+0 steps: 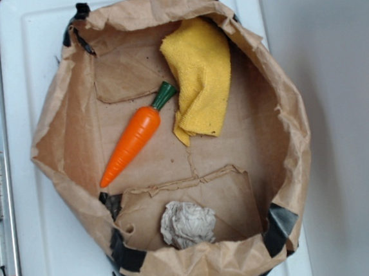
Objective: Grab the carrot.
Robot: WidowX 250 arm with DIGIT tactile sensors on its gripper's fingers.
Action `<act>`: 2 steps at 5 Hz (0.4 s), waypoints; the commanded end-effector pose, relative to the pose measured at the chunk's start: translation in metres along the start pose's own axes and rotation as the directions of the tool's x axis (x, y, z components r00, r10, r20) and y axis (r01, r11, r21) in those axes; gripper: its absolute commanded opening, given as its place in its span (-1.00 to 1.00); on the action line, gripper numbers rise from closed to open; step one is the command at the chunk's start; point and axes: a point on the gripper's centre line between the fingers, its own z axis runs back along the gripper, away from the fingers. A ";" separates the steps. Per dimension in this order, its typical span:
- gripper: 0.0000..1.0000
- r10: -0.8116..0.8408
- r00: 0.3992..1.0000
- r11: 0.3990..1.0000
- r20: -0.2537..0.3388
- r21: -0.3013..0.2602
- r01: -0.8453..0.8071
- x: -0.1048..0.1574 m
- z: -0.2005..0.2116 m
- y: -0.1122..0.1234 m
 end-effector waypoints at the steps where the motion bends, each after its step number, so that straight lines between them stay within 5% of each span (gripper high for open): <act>1: 1.00 0.000 1.000 1.000 0.000 0.000 0.000 0.000 0.000 0.000; 2: 1.00 0.102 0.989 0.994 0.108 -0.042 -0.098 0.049 -0.015 0.005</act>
